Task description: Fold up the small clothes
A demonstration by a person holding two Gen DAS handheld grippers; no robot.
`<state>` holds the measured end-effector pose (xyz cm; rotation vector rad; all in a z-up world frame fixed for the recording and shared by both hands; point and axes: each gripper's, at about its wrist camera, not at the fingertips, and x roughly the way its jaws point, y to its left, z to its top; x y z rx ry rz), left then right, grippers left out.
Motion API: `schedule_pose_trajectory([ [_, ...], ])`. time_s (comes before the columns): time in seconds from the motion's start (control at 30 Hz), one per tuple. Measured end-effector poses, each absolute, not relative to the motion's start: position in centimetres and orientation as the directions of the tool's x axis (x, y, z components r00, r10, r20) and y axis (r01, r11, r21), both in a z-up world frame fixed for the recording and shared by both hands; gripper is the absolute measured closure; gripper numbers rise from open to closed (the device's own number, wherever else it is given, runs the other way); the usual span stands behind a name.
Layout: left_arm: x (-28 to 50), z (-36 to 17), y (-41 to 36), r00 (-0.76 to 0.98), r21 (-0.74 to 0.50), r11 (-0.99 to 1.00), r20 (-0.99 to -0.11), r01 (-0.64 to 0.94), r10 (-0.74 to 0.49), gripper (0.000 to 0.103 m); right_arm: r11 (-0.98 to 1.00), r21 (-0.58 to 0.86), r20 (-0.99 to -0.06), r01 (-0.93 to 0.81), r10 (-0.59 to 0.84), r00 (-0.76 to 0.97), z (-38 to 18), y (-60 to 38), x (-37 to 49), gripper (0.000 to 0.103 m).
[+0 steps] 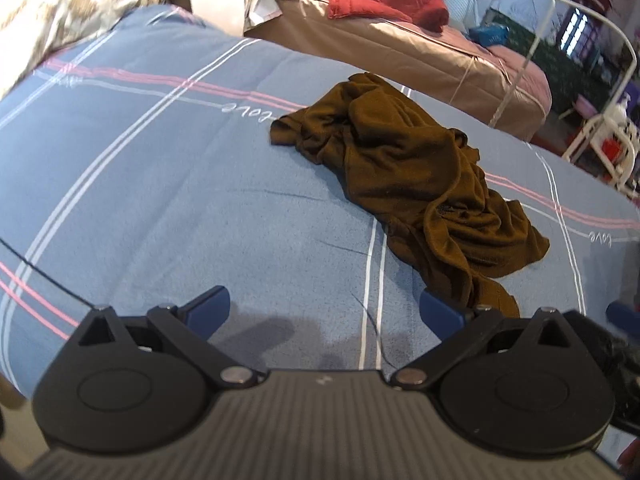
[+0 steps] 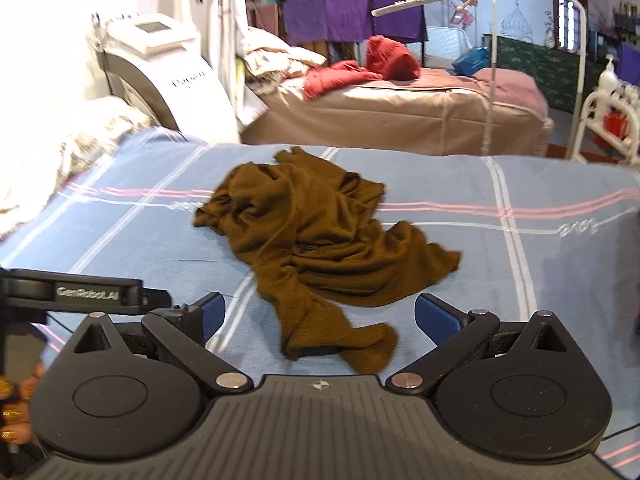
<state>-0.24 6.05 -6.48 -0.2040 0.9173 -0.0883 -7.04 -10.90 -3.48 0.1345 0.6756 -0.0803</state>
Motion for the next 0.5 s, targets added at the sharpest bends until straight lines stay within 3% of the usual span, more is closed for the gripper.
schedule_pose_trajectory([
  [0.17, -0.6, -7.4, 6.7, 0.664, -0.246, 0.969, -0.729, -0.026, -0.167, 0.0, 0.985, 0.157, -0.597, 0.07, 0.038, 0.801, -5.2, -10.8, -7.5, 0.0],
  [0.37, 0.4, -7.9, 5.4, 0.648, -0.063, 0.998, -0.759, 0.026, -0.065, 0.0, 0.995, 0.098, -0.615, 0.016, 0.048, 0.787, -6.8, -10.2, -5.9, 0.0],
  [0.5, 0.9, -8.3, 5.9, 0.631, -0.06, 0.998, -0.773, 0.028, -0.065, 0.0, 0.998, 0.017, -0.665, -0.064, 0.059, 0.744, -8.8, -9.3, -3.8, 0.0],
])
